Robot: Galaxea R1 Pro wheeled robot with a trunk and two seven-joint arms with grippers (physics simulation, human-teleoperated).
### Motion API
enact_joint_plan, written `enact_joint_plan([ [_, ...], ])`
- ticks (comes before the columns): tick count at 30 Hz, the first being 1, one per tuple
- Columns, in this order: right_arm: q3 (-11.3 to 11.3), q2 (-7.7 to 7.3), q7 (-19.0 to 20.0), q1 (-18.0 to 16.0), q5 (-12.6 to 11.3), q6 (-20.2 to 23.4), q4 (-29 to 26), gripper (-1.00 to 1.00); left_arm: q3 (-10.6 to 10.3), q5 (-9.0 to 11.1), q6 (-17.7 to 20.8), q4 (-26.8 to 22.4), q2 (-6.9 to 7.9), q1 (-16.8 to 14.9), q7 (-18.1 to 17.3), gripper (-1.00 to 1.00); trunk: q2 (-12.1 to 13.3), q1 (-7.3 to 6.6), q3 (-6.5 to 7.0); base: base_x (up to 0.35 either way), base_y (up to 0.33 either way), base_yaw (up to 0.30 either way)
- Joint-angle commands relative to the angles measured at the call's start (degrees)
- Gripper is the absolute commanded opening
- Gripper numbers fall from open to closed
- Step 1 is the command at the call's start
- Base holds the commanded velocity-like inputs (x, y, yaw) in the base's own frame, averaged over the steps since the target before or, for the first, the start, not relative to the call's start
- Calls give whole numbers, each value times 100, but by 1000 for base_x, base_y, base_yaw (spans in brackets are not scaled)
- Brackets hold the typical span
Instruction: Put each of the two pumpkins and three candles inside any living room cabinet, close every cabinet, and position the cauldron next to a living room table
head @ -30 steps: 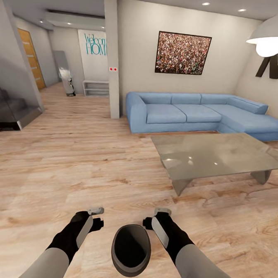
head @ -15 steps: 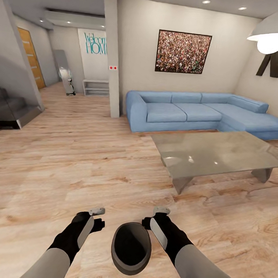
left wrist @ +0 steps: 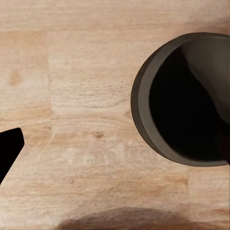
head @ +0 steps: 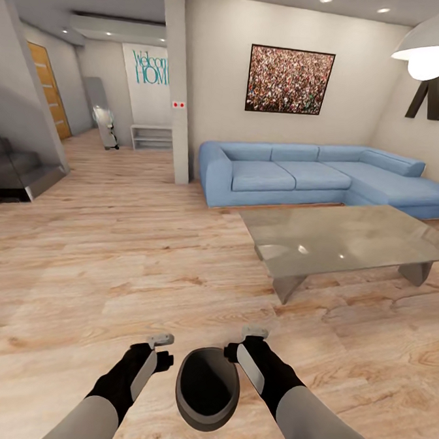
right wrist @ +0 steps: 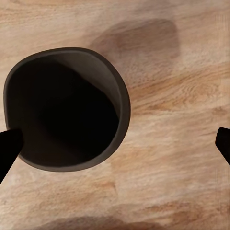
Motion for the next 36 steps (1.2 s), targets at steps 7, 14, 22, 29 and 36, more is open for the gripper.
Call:
enact_joint_plan([
  [7,5,0,0,7,4,-9,22,100,-33,-1,-15,12,-43,1,0,100,-282,154,-126,0,0,0],
  [14,9,0,64,9,5,-10,28,100,-129,-1,-19,20,-80,-2,-93,100,-563,308,-252,0,0,0],
  [22,9,0,409,9,42,-14,29,100,-171,5,-105,21,-80,0,-288,100,-884,484,-395,0,0,0],
  [29,248,0,455,7,48,-10,29,100,-176,8,-149,21,-80,4,-315,100,-1165,638,-521,0,0,0],
  [36,437,0,457,1,41,-15,29,100,-176,16,-160,21,-80,4,-322,100,-1445,791,-647,0,0,0],
])
